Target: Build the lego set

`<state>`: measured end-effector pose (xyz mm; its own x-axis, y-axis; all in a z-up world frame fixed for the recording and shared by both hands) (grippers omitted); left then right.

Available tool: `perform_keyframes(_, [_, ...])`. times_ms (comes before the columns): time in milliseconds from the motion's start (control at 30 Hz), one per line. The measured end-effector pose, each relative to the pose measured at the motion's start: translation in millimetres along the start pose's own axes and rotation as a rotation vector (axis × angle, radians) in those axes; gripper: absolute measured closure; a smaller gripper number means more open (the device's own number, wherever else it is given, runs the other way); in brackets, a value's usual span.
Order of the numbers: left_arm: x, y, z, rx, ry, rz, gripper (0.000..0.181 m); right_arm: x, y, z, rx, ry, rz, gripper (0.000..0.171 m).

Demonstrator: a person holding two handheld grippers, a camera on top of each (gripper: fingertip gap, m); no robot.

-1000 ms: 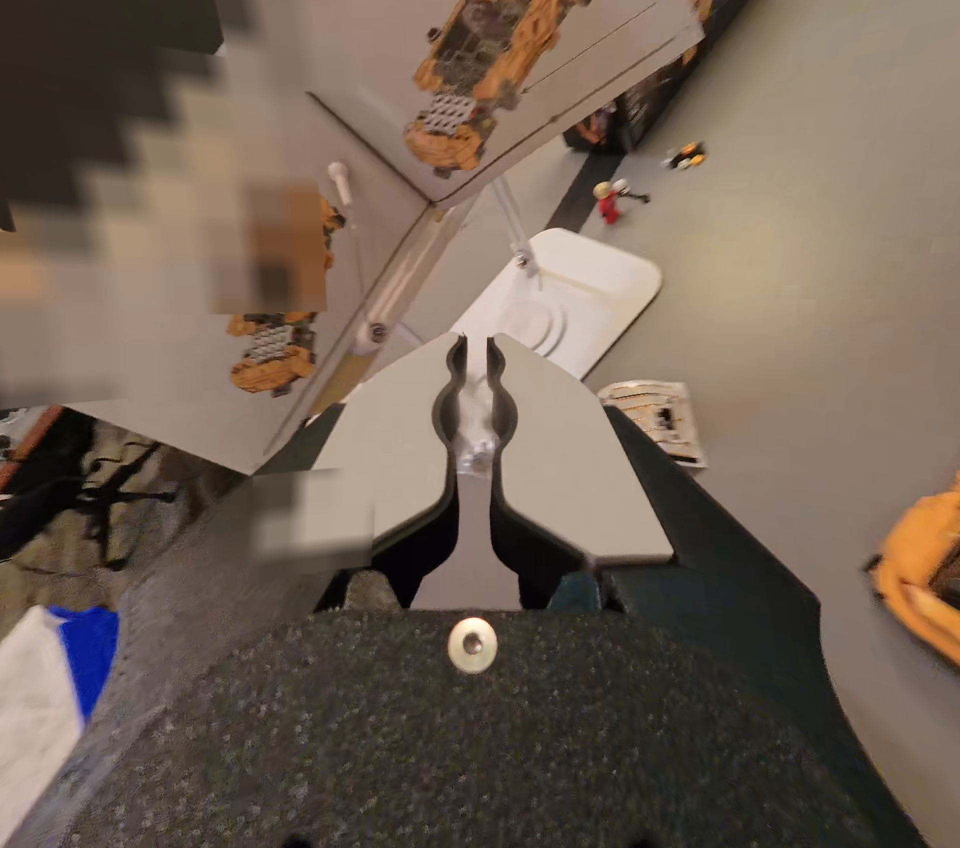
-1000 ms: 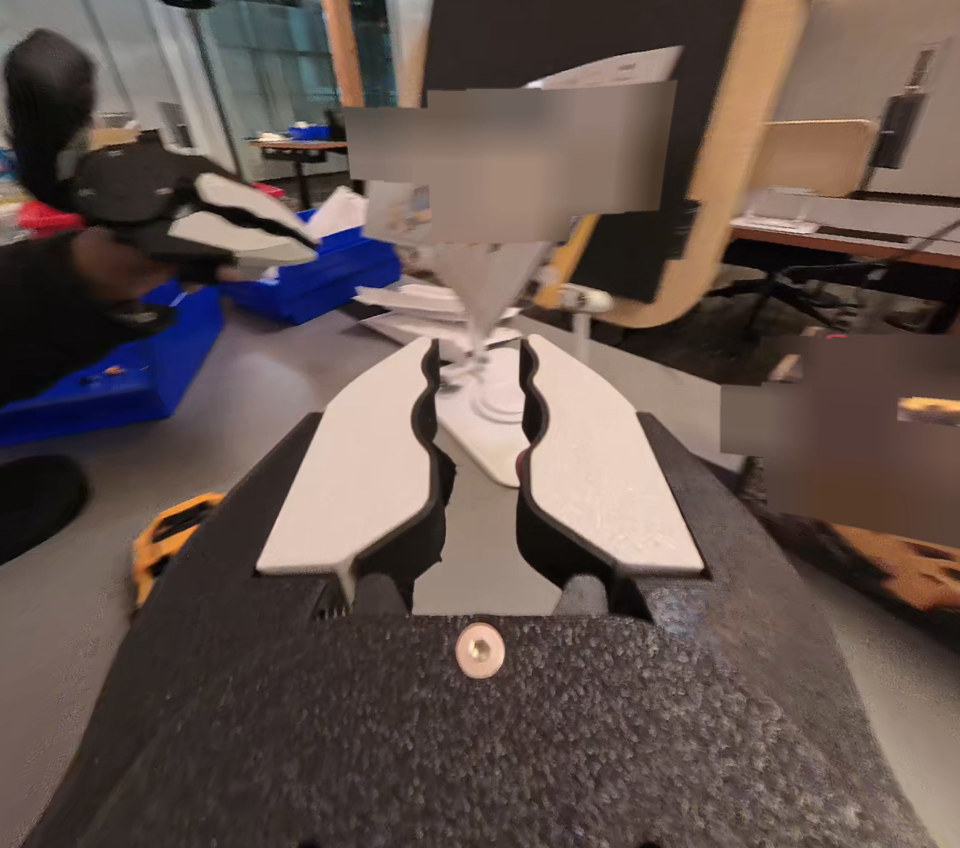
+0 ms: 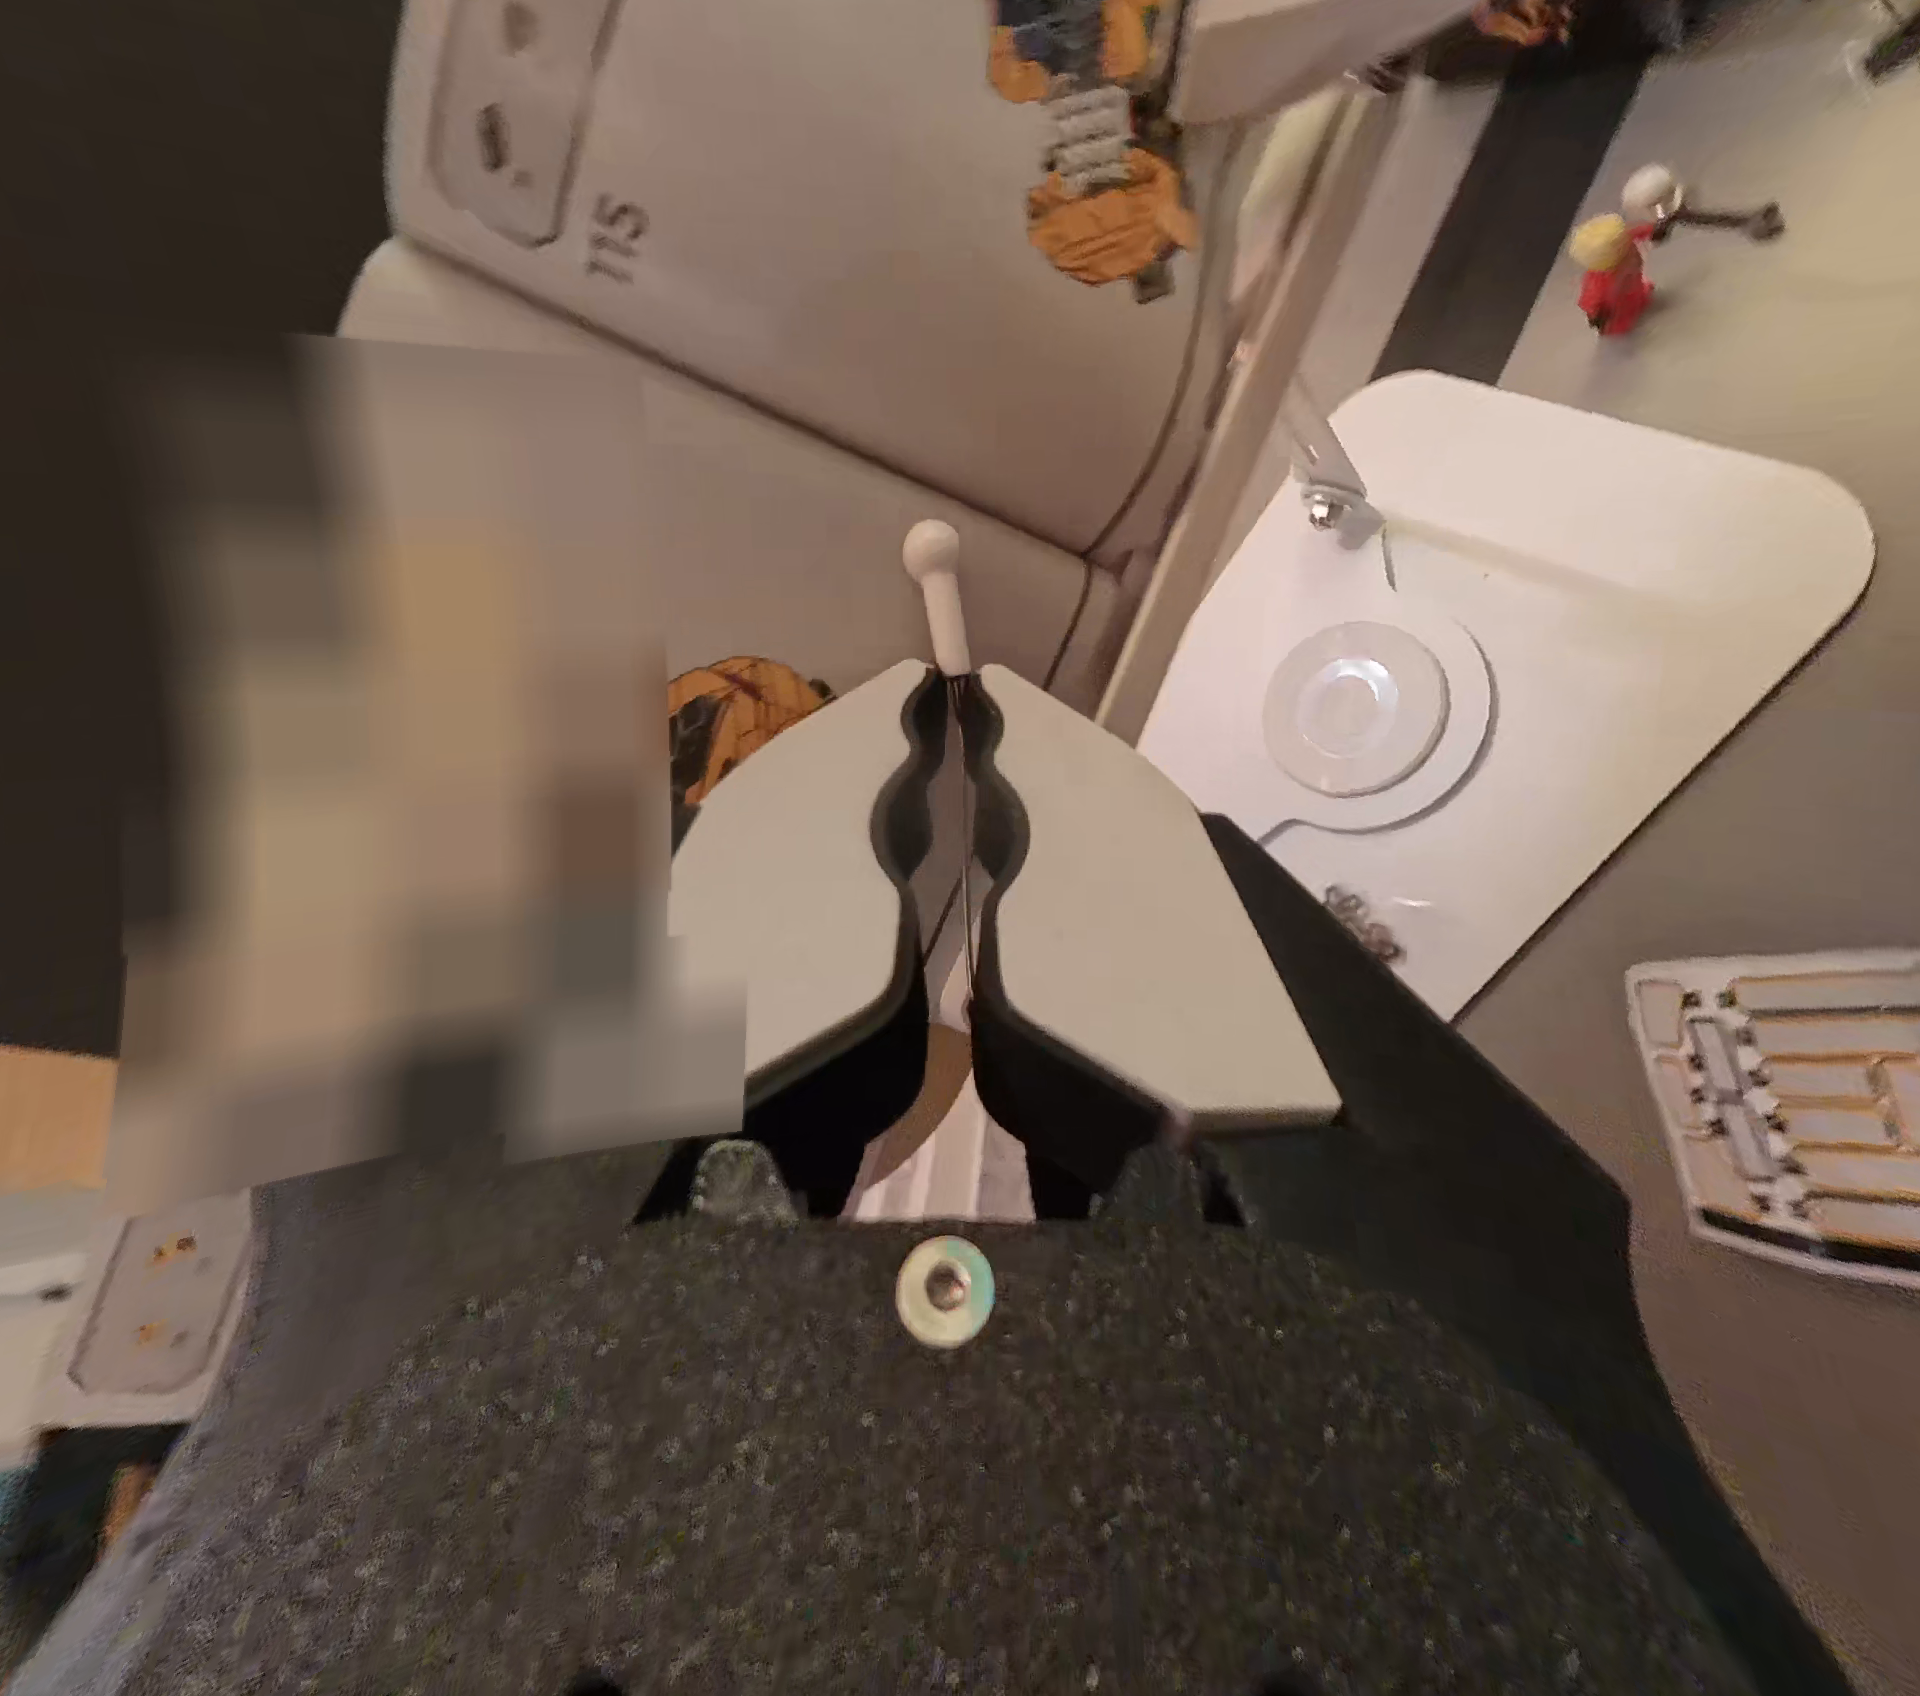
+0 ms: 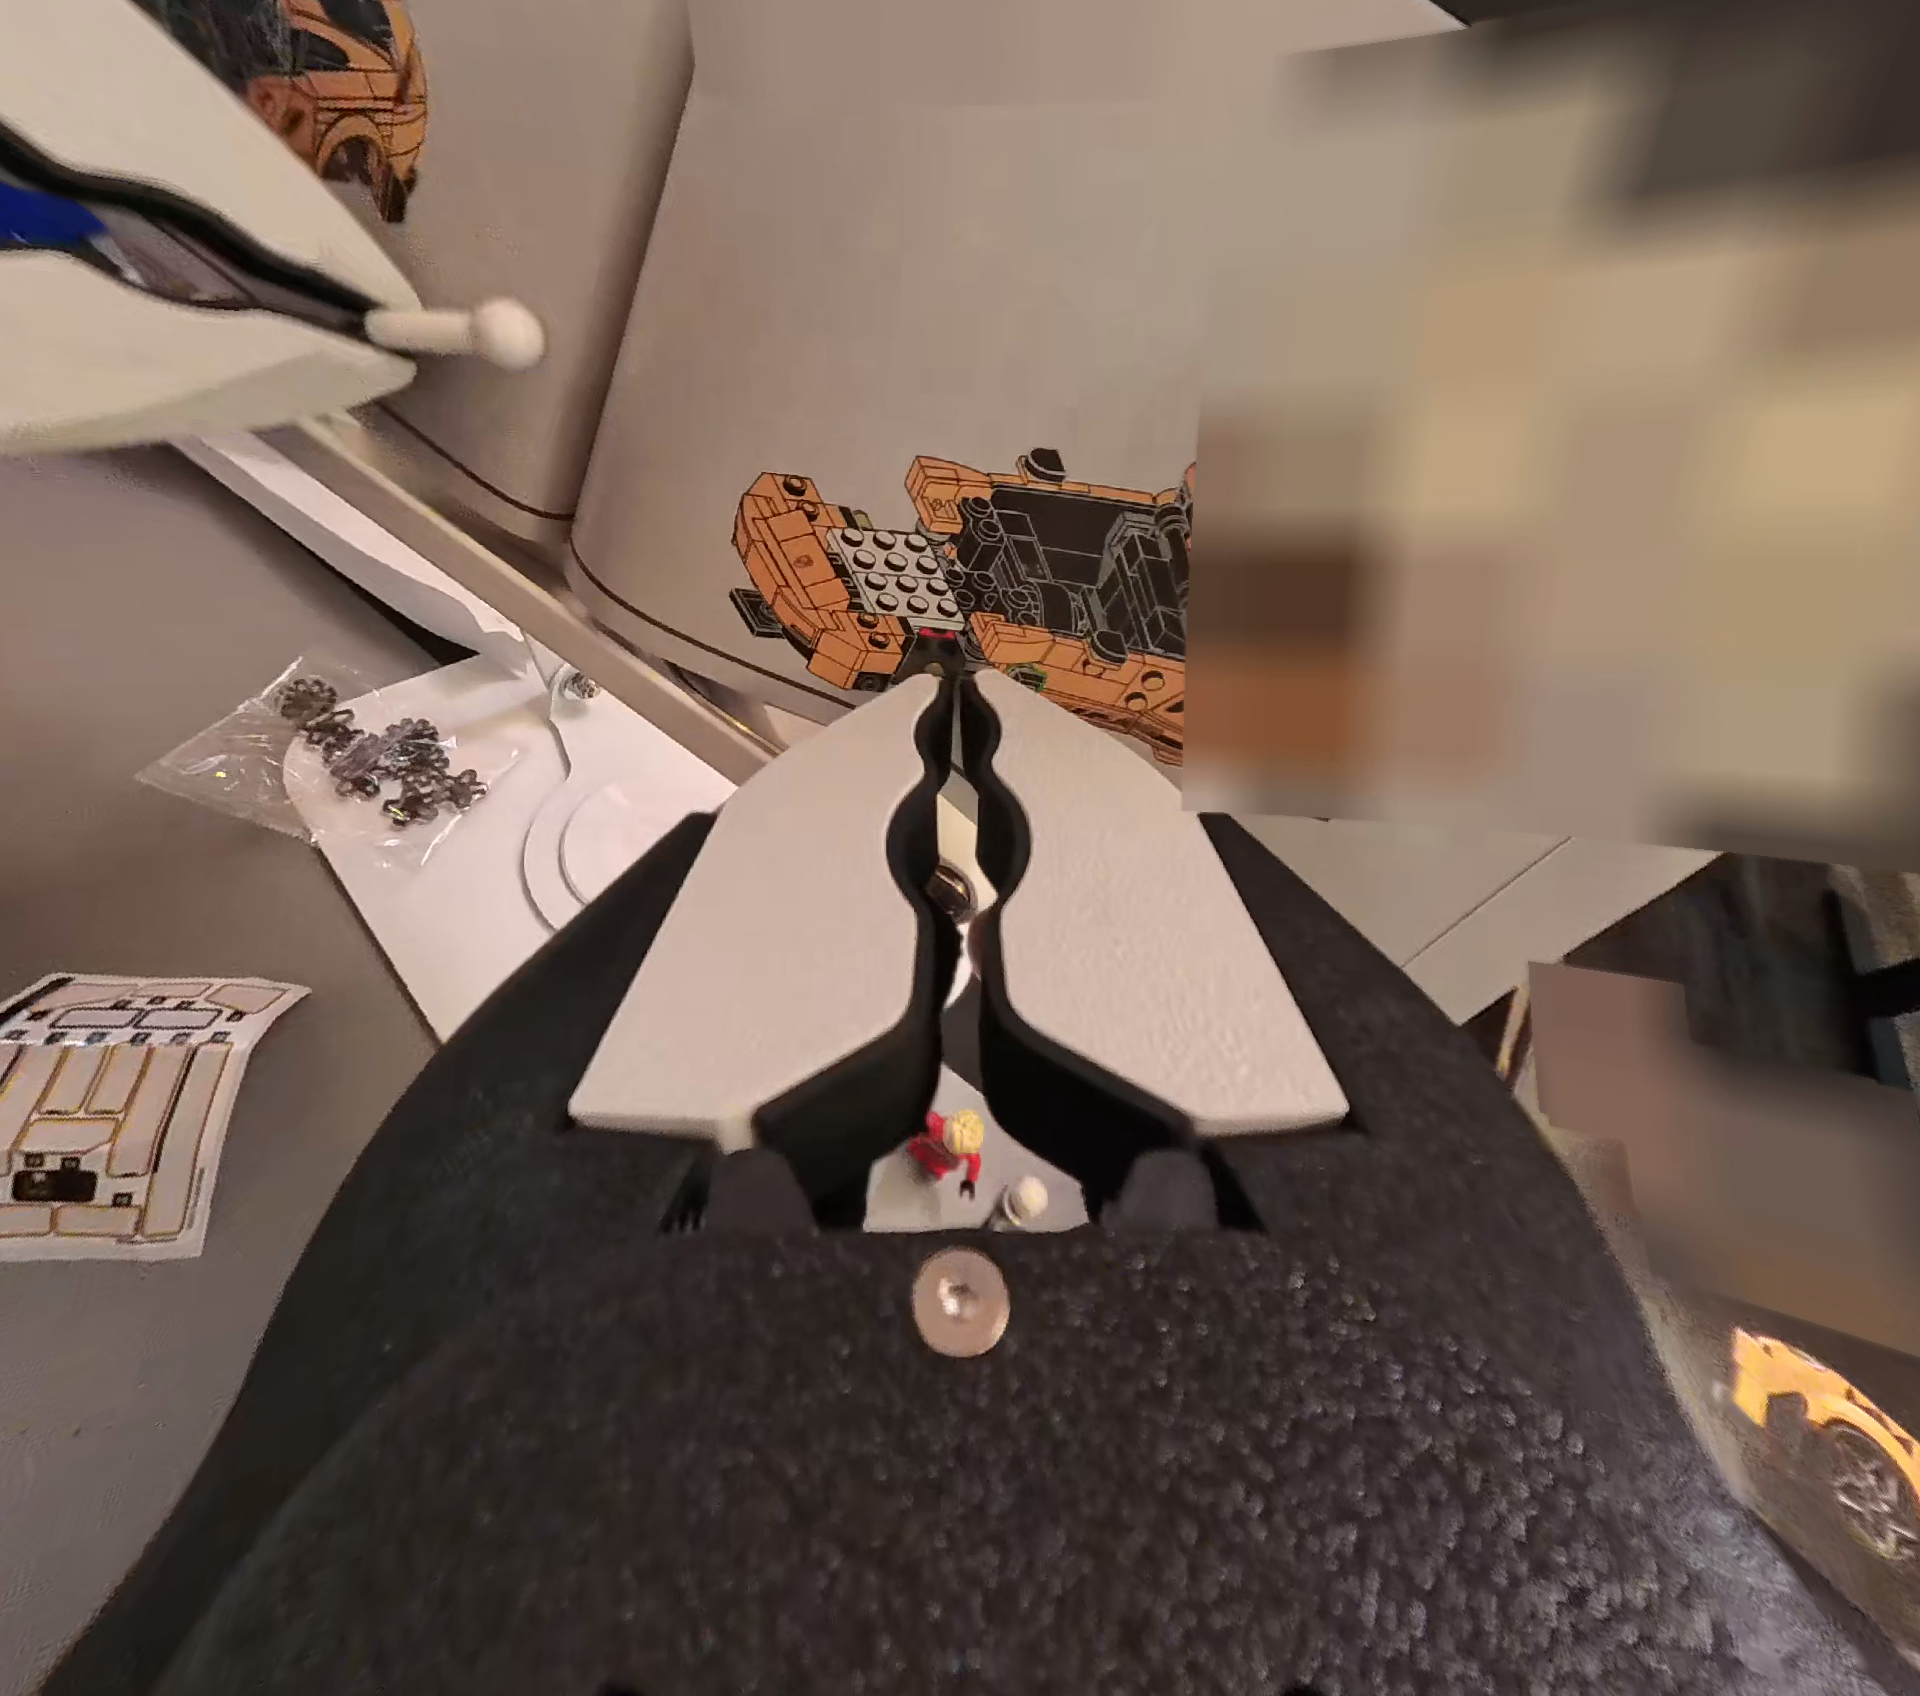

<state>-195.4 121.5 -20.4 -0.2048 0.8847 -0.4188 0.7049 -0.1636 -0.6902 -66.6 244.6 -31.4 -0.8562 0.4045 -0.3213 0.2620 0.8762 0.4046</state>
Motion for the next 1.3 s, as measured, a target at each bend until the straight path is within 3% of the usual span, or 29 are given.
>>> perform_keyframes(33, [0.3, 3.0, -0.1, 0.053, -0.002, -0.005, 0.178, 0.0, 0.0, 0.6, 0.015, 0.009, -0.002, 0.170])
perform_keyframes(167, [2.9, 13.1, 1.0, 0.237, -0.007, 0.029, 0.178, -0.2, 0.2, 3.7, 0.049, 0.033, -0.012, 0.170])
perform_keyframes(333, [8.8, 18.2, 0.2, 0.336, -0.052, 0.032, 0.178, -1.2, -2.0, 5.0, 0.043, 0.032, -0.016, 0.168])
perform_keyframes(533, [-13.9, 15.9, -0.4, 0.179, 0.021, 0.033, 0.168, -23.8, -3.5, 3.4, 0.070, 0.101, -0.058, 0.158])
perform_keyframes(700, [-89.6, 25.5, 19.6, -0.262, 0.301, 0.073, 0.177, -87.9, -13.4, 9.0, 0.159, 0.296, -0.026, 0.157])
perform_keyframes(867, [-181.4, 45.8, 61.9, -0.628, 0.499, -0.022, 0.181, -142.8, -47.1, 36.5, 0.230, 0.395, 0.078, 0.143])
perform_keyframes(900, [-200.2, 48.0, 72.3, -0.663, 0.498, -0.060, 0.181, -148.9, -55.8, 42.8, 0.232, 0.387, 0.084, 0.147])
perform_keyframes(933, [-219.3, 48.4, 83.6, -0.687, 0.485, -0.096, 0.181, -154.5, -64.6, 49.1, 0.227, 0.369, 0.079, 0.171])
perform_keyframes(1067, [-291.2, 26.5, 148.2, -0.720, 0.246, -0.211, 0.181, -166.8, -92.7, 66.6, 0.230, 0.259, -0.068, 0.171])
perform_keyframes(1167, [-320.9, 5.5, 214.3, -0.771, -0.124, -0.053, 0.181, -168.8, -105.4, 70.2, 0.217, 0.273, -0.140, 0.171])
perform_keyframes(1300, [-323.7, 1.4, 292.8, -0.783, -0.541, 0.192, 0.173, -163.7, -121.3, 72.4, 0.248, 0.341, -0.254, 0.171])
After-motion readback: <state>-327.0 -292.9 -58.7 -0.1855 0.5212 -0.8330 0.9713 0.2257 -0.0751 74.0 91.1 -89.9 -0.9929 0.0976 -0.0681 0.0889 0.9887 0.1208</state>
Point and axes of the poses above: each gripper's, where its closed fingertips meet, x out along the fingers, z out of its underside, y = z × x across the jaws, the point moved 9 cm from there along -x, back along the fingers, and after that the axes turned 6 degrees about -x, right-handed, at the moved point
